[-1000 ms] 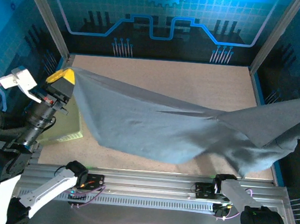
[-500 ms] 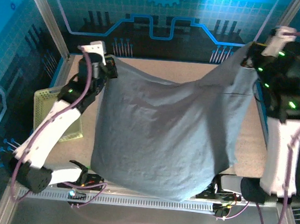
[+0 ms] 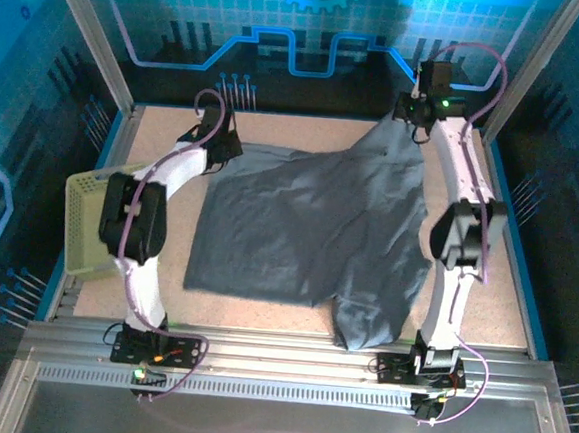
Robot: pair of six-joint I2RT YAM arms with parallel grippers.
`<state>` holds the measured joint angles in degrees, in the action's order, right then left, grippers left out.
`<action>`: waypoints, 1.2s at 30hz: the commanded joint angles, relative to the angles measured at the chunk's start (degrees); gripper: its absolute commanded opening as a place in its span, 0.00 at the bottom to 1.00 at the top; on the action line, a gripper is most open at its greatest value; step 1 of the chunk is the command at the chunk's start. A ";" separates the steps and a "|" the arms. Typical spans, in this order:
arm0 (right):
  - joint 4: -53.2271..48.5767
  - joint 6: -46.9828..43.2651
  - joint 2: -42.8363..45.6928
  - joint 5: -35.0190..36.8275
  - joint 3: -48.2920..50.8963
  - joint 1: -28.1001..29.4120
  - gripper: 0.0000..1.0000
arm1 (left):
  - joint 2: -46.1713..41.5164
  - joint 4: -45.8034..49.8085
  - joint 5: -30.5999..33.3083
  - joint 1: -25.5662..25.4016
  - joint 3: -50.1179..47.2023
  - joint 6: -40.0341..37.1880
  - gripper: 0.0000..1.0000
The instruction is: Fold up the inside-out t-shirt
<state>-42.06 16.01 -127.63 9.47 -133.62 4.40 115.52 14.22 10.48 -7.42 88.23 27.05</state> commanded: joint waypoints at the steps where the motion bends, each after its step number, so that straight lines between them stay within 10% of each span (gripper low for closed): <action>1: -6.73 0.12 -10.25 3.17 -15.41 0.48 0.00 | 5.09 -0.44 -6.36 2.41 6.87 3.16 0.00; 5: -10.04 0.68 -20.43 5.07 -29.57 0.43 0.00 | 10.31 -0.77 -8.44 4.24 11.99 4.40 0.00; 25: 7.65 10.03 -15.60 -12.69 -23.35 -4.20 0.00 | 14.13 -2.94 -17.81 14.28 25.24 8.33 0.00; 36: 17.62 6.03 23.45 -7.51 10.42 -2.15 0.00 | -16.60 -18.72 -22.39 14.41 -1.14 12.85 0.00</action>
<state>-33.65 23.46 -119.00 -0.97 -129.47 2.00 110.59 3.27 -9.39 6.81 89.86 38.11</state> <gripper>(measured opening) 0.060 0.059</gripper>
